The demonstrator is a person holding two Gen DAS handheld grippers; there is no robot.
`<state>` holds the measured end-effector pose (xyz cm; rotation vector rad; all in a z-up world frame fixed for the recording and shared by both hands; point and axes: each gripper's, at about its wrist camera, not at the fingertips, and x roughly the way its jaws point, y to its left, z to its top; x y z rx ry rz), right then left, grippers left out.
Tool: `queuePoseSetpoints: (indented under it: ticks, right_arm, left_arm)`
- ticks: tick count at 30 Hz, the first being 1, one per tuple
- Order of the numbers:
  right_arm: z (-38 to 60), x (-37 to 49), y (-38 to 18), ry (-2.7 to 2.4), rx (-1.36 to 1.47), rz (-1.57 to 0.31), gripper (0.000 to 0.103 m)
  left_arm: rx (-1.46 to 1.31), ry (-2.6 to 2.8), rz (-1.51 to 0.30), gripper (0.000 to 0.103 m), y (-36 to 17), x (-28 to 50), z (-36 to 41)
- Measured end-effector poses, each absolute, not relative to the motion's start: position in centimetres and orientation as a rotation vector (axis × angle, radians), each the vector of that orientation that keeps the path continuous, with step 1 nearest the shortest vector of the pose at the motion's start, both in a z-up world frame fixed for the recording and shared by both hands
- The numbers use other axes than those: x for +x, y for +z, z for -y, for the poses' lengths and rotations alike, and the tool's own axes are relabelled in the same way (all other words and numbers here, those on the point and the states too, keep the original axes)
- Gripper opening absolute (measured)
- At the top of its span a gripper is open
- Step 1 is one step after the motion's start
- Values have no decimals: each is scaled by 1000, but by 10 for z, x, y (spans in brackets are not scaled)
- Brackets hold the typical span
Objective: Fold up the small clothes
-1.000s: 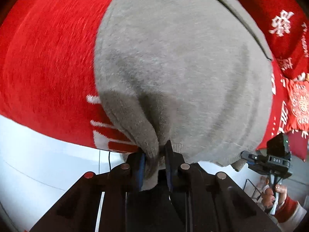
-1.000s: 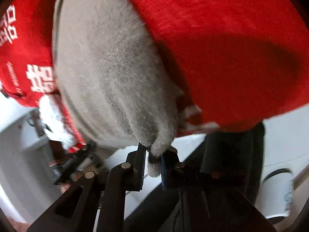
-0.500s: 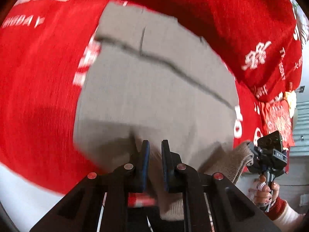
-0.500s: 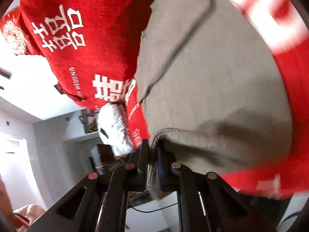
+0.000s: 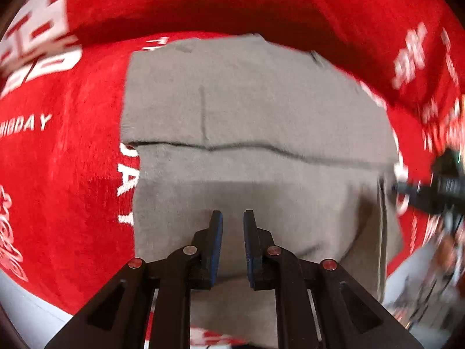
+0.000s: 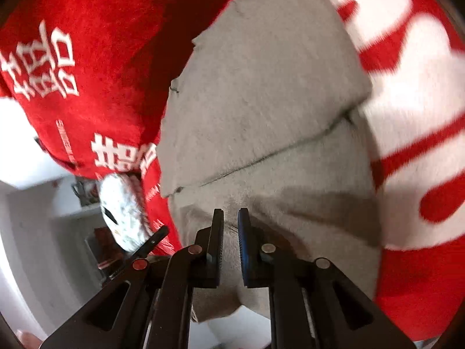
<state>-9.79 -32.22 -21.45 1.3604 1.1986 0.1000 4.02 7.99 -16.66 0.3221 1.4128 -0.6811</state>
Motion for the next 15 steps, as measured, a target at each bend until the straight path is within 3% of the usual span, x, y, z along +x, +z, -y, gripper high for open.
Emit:
queuePoseSetpoints:
  ticks: [1,2,4,15]
  right_arm:
    - [321,-95,-209,106,1310,-1222,20]
    - [320,-95,-205,110,1272,-1237,37]
    - [314,-91,-197,132,1183,-1268,65]
    - [262,-68,-195,211,809,-1428,65]
  left_arm:
    - [377,-692,-1407,57,-165,36,-80]
    - [438,-689,-1376,89,-162,29,-78]
    - [501,-704,-1323,94,-155,19,-74]
    - [793,-1039,-1374,93,-190,-26,-42]
